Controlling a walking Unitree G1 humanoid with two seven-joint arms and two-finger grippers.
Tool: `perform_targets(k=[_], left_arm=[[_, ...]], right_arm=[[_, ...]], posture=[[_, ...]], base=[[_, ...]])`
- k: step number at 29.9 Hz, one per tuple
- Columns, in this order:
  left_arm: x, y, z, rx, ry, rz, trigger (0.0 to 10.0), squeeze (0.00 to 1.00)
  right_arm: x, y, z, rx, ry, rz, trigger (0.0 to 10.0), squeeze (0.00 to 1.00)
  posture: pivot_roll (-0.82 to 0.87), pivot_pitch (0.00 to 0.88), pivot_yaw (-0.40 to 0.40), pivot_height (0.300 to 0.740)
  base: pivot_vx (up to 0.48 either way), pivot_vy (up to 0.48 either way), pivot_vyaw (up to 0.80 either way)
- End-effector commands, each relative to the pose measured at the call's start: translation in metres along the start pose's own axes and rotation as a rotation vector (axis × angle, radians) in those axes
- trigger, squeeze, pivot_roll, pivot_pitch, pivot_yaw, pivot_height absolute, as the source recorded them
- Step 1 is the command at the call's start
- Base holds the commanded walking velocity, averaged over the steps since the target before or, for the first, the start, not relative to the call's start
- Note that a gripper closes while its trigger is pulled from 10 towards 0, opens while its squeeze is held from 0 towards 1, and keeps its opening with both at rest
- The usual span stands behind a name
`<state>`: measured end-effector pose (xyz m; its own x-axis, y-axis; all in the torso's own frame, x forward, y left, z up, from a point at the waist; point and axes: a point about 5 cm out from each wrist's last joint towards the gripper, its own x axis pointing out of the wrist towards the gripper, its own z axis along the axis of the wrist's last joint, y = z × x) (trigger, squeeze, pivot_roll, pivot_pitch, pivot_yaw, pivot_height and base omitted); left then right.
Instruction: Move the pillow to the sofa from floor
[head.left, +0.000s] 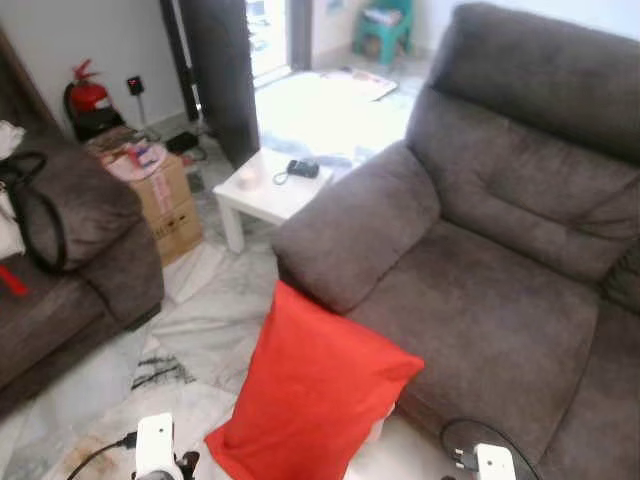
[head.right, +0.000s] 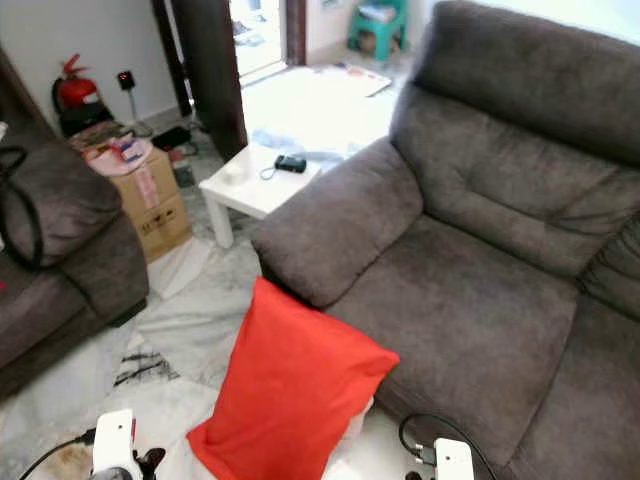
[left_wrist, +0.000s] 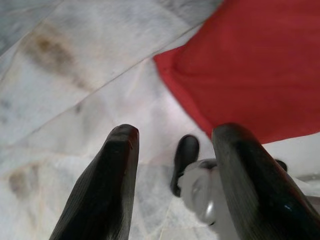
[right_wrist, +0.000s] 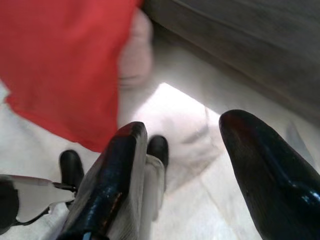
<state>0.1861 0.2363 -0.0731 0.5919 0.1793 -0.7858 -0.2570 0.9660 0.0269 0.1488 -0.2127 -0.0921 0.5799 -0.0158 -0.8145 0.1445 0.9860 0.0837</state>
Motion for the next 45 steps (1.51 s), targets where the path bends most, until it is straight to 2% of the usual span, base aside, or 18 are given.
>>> perform_targets(k=[1, 11, 22, 34, 45], left_arm=[[-0.0009, 0.0028, -0.0041, -0.006, 0.014, 0.007, 10.0, 0.0], [-0.0008, 0.0027, -0.004, -0.004, 0.014, 0.007, 10.0, 0.0], [-0.0009, 0.0027, -0.0038, -0.01, 0.007, 0.009, 10.0, 0.0], [-0.0009, 0.0031, -0.0032, -0.004, 0.004, 0.014, 10.0, 0.0], [-0.0009, 0.0037, -0.0021, 0.029, -0.003, 0.019, 10.0, 0.0]], right_arm=[[-0.0005, 0.0002, -0.0026, -0.001, 0.008, 0.0, 10.0, 0.0], [-0.0006, 0.0, -0.0026, -0.001, 0.007, 0.0, 10.0, 0.0], [-0.0007, -0.0002, -0.002, -0.01, 0.002, 0.002, 10.0, 0.0], [-0.0007, 0.0002, -0.0028, 0.022, 0.001, 0.0, 10.0, 0.0], [-0.0008, 0.0004, -0.0029, 0.032, -0.001, 0.001, 10.0, 0.0]], posture=[[-0.02, 0.053, -0.041, 0.74], [-0.02, 0.054, -0.041, 0.74], [-0.02, 0.056, -0.042, 0.74], [-0.02, 0.056, -0.043, 0.74], [-0.02, 0.051, -0.042, 0.74]], base=[[0.0, 0.0, 0.8], [0.0, 0.0, 0.76], [0.0, 0.0, 0.07], [0.0, 0.0, 0.13], [0.0, -0.117, 0.0]])
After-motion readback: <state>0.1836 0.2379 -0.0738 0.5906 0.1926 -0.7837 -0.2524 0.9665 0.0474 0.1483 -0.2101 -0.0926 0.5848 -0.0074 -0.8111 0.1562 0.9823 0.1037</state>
